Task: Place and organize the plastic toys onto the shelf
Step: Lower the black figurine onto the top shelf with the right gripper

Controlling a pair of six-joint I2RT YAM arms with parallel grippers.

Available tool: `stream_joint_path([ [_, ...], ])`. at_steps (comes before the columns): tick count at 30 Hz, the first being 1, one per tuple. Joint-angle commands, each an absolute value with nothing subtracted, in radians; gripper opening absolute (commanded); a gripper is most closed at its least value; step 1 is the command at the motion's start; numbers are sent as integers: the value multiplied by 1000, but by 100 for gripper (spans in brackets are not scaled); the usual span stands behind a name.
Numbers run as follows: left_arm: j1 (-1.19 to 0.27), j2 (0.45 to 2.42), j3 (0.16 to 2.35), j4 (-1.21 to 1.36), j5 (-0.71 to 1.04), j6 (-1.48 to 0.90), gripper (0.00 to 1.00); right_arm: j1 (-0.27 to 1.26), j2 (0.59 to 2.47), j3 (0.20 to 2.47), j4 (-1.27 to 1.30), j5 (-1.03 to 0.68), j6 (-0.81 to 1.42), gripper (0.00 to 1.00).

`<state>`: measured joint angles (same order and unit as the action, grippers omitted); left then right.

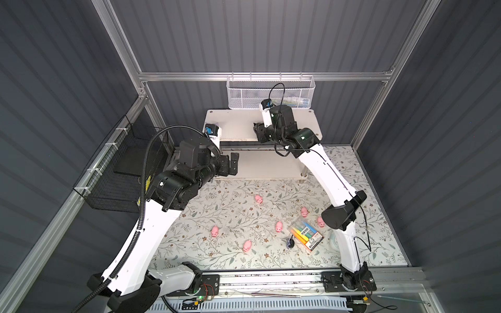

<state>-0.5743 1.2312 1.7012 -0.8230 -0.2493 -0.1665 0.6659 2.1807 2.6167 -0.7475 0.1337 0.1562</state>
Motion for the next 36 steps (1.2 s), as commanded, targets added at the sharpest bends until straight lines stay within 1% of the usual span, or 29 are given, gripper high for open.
stream_joint_path([
  [1,-567,1227,1722,-811,-238,-144,100,658,2194,2639,-738,127,164,43],
  [12,-566,1227,1721,-808,-238,-144,100,656,2192,2639,-737,130,163,50],
  [19,-566,1222,1721,-807,-244,-144,100,655,2190,2639,-734,133,168,52],
  [26,-566,1213,1713,-804,-250,-144,100,655,2192,2636,-736,131,177,52],
  [36,-566,1191,1699,-803,-257,-142,100,655,2206,2639,-722,140,196,49],
])
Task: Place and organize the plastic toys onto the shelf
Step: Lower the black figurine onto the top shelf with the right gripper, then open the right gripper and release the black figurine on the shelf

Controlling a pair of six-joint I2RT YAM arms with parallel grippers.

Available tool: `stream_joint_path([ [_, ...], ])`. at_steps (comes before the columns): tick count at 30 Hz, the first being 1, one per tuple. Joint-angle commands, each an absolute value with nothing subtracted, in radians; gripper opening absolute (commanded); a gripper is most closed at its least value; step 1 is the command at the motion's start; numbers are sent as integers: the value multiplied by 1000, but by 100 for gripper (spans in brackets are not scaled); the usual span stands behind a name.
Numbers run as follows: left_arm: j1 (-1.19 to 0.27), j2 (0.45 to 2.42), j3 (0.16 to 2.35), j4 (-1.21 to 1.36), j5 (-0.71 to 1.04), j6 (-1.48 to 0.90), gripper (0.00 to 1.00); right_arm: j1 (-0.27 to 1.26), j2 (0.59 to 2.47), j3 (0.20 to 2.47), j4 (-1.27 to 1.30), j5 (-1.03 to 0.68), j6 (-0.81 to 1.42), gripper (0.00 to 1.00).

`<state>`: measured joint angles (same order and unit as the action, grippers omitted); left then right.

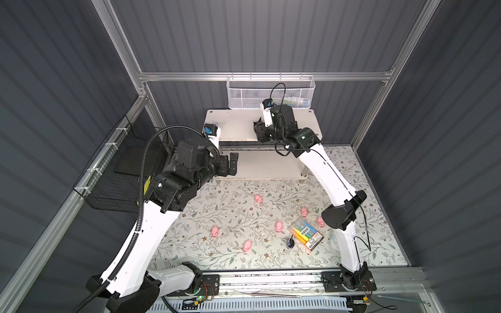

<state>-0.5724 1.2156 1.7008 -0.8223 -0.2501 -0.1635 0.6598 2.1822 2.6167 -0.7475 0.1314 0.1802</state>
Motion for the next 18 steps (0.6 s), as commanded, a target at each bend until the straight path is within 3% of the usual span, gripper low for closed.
stream_joint_path([
  [1,-566,1188,1699,-805,-257,-141,100,656,2206,2639,-722,139,198,48],
  [6,-566,1177,1696,-810,-265,-138,100,655,2207,2640,-717,135,216,49],
  [12,-566,1165,1689,-813,-270,-139,100,664,2197,2638,-721,127,215,65],
  [18,-566,1159,1689,-815,-269,-142,100,667,2162,2625,-723,125,210,73],
])
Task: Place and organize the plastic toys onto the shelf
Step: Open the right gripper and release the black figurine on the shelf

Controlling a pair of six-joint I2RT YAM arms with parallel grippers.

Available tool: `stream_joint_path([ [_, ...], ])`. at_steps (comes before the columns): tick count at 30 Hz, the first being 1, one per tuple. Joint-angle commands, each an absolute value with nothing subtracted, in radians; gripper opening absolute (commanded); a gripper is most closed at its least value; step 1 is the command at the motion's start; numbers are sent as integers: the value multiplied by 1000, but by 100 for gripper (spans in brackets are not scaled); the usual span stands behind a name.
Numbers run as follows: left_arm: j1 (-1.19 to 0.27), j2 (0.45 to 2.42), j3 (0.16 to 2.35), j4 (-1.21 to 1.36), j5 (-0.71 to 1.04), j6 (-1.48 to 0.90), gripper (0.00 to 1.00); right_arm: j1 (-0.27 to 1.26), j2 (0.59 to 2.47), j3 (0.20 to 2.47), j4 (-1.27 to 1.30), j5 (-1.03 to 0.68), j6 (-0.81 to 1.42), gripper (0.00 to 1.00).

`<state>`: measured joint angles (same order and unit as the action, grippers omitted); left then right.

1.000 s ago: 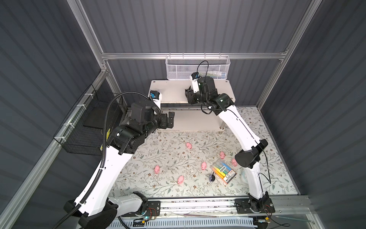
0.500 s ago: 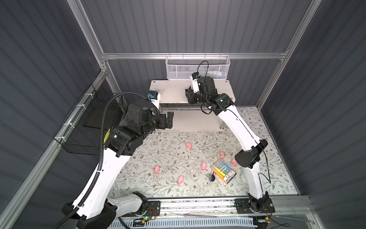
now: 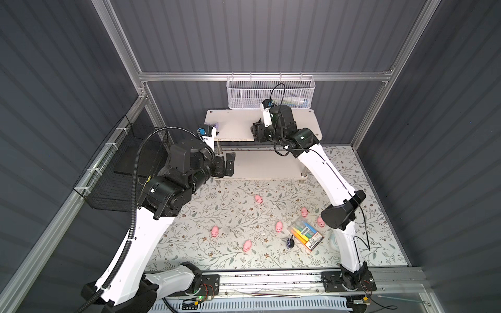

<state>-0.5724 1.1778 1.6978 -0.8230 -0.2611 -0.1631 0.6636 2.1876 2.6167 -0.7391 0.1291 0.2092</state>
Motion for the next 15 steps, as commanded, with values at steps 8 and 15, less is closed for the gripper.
stream_joint_path([
  [8,-566,1153,1698,-823,-265,-158,100,667,2064,2536,-703,90,221,78],
  [15,-566,1144,1706,-829,-245,-179,100,667,1951,2434,-683,58,246,76],
])
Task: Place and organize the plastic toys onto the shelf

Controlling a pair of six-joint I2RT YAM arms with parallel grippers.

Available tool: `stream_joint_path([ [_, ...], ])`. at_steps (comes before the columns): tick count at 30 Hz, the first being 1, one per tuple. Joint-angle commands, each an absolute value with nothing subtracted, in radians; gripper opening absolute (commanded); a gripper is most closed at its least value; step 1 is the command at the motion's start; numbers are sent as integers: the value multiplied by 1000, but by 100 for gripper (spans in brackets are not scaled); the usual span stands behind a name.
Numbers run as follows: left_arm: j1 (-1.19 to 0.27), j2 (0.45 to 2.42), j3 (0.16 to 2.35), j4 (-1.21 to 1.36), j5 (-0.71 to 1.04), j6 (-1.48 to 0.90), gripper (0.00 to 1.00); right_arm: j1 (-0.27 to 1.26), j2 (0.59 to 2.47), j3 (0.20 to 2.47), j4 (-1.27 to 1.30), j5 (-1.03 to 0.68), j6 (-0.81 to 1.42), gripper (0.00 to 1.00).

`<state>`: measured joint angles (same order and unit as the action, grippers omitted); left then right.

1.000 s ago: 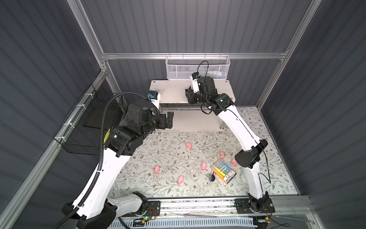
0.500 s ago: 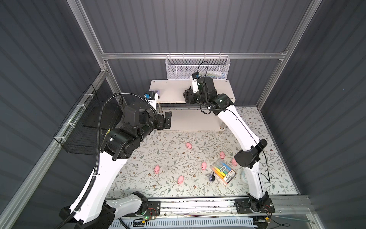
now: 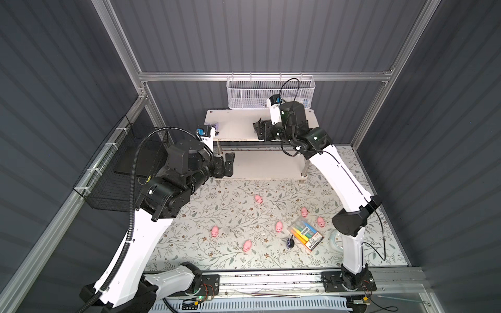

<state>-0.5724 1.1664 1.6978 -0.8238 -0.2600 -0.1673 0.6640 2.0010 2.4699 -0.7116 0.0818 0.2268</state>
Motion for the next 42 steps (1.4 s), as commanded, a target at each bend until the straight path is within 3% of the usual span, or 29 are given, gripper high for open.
stream_joint_path([
  [1,-566,1145,1706,-828,-241,-182,100,666,1922,2404,-674,58,252,74],
  [3,-566,1153,1709,-832,-233,-191,100,667,1866,2333,-655,60,258,67],
  [7,-567,1175,1707,-832,-188,-215,100,665,1768,2201,-630,71,264,40],
  [12,-566,1185,1681,-824,-153,-247,99,653,1719,2080,-622,9,297,22],
  [22,-566,1147,1636,-848,-208,-261,100,643,1761,2062,-585,-59,325,23],
  [42,-566,1150,1637,-861,-292,-214,100,620,1978,2286,-622,-88,330,27],
])
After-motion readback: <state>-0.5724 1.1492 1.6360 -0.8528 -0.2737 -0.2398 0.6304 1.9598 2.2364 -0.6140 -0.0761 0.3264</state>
